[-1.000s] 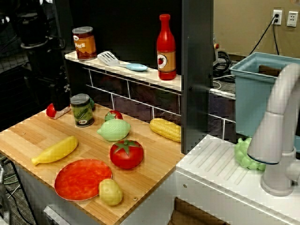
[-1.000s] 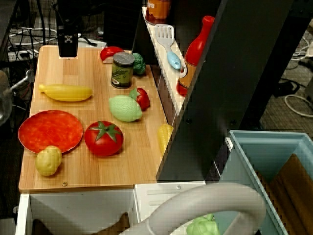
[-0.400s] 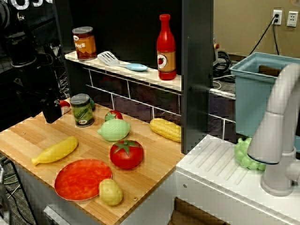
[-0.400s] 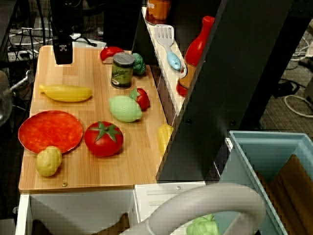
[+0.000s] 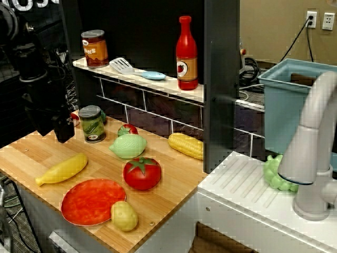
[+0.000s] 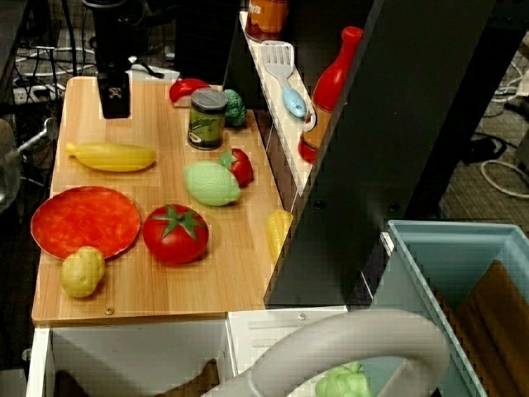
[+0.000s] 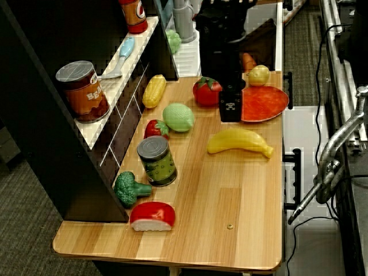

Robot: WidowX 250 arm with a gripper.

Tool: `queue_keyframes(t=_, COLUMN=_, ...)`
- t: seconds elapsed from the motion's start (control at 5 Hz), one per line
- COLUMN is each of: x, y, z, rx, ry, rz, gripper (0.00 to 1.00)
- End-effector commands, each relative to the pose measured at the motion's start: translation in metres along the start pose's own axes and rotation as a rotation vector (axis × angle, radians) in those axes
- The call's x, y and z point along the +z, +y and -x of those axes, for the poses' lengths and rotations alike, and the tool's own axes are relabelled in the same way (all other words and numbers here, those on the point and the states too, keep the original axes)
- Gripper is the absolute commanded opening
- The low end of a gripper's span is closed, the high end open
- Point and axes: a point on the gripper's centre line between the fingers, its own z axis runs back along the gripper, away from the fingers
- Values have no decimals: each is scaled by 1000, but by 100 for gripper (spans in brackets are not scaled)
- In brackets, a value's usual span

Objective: Put banana on plate

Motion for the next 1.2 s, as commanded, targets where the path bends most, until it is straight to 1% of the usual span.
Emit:
queue_keyframes(t=0.0, x=-16, y=2, z=-8, rx=-10, ry=-16, rz=-11, gripper=100)
queue_keyframes(t=0.2, x=-31, y=2, z=-8, rx=-9, ry=-15, rz=-37, gripper=100)
queue_keyframes(t=0.4, x=-41, y=2, z=-6, rx=7, ry=-36, rz=-39, gripper=100)
queue_keyframes(t=0.6, x=-53, y=2, z=-5, rx=21, ry=-32, rz=-53, gripper=100)
queue_keyframes(t=1.0, x=-59, y=8, z=-5, rx=42, ry=-23, rz=-54, gripper=100)
